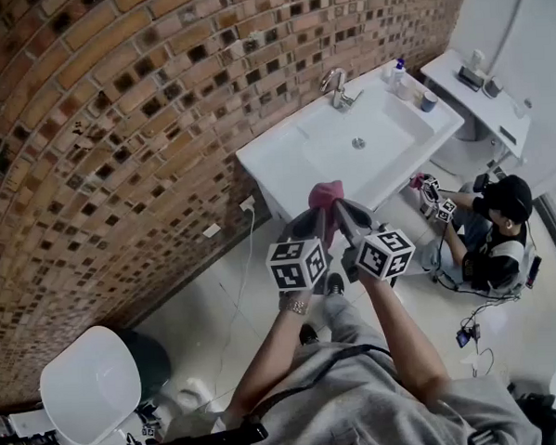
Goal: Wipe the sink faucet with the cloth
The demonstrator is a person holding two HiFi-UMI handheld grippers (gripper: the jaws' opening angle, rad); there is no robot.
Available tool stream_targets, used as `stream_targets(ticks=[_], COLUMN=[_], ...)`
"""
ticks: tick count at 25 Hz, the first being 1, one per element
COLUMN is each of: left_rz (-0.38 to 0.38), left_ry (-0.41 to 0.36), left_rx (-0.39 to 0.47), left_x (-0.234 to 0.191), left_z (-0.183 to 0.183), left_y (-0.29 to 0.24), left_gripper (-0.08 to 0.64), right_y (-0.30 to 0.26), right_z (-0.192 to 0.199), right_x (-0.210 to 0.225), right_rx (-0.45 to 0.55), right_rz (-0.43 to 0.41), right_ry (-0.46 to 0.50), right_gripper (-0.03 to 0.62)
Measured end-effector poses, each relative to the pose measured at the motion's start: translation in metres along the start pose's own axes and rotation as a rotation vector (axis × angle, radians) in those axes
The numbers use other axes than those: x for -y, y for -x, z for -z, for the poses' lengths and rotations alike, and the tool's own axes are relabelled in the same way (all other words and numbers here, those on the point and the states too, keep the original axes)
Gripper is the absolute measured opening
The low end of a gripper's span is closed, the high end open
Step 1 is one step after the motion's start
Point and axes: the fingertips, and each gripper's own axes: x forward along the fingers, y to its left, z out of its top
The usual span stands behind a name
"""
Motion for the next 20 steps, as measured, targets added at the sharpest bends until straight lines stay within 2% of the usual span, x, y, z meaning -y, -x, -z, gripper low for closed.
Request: stream_targets(ticks=[5, 9, 12, 15, 20], left_rz=[-0.007, -0.018, -0.043, -0.049, -0.058], left_ry=[-0.002, -0.046, -0.048, -0.099, -0.106], left_rx=[-0.009, -0.036, -0.015, -0.007, -0.025], left_x=[-0.020, -0.034, -0.042, -0.045, -0.063], left_z=[-0.016, -0.037, -0.064, -0.088, -0.109], left_y=[-0.068, -0.124, -0.157, -0.183, -0.219], left_gripper=[0.035, 0.035, 0.034, 0.034, 0.034], right_y=[-0.041, -0.080, -0.117, -0.155, -0.215], right_z=[-0.038, -0.067, -0.103, -0.149, -0.223], right_x=[0.089, 0.168, 0.219, 0.265, 0.313], right_rx=[0.051, 0.060, 0.068, 0.093, 0.145], right_rz=[0.006, 0.030, 0.026, 0.037, 0.031], right_ry=[-0.074, -0.124, -0.108, -0.071, -0.045], right_gripper=[0.000, 0.000, 0.000, 0.000, 0.000])
